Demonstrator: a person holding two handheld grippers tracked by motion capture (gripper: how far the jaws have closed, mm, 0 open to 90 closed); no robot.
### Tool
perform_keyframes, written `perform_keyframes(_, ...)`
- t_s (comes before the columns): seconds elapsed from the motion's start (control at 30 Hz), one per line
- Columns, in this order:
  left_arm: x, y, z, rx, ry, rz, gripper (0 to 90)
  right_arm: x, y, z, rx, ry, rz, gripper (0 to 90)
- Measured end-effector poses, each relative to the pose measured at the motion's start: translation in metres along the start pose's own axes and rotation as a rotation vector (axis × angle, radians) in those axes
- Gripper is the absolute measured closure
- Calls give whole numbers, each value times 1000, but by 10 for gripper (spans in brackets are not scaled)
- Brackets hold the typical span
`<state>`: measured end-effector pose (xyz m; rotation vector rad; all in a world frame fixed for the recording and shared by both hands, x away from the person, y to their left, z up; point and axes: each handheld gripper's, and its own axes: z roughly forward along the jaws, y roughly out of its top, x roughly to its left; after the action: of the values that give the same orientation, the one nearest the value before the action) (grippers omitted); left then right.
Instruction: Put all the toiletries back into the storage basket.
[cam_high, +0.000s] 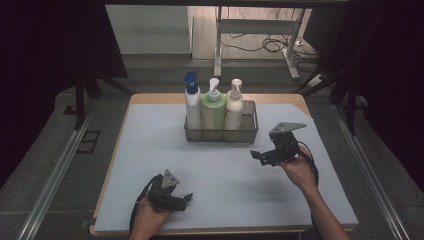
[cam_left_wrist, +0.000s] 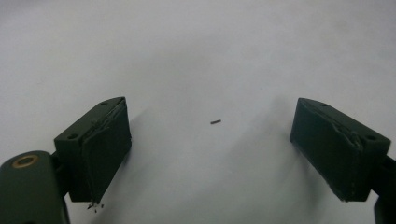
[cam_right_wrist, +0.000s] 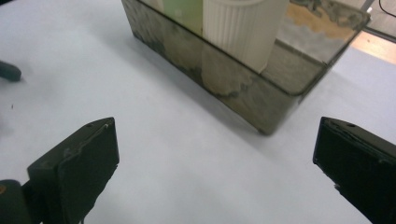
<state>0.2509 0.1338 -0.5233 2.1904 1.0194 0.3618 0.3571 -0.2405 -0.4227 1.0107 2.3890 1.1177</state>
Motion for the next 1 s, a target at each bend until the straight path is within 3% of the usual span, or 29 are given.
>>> perform_keyframes(0.47,0,0,0,-2,0,0,122,1,-50,-19,4,-37,33,0)
perform_keyframes(0.63,0,0,0,-2,0,0,121,1,-69,-18,12,-51,41,0)
perform_keyframes(1.0,0,0,0,-2,1,1,122,3,-108,-5,53,-34,87,0)
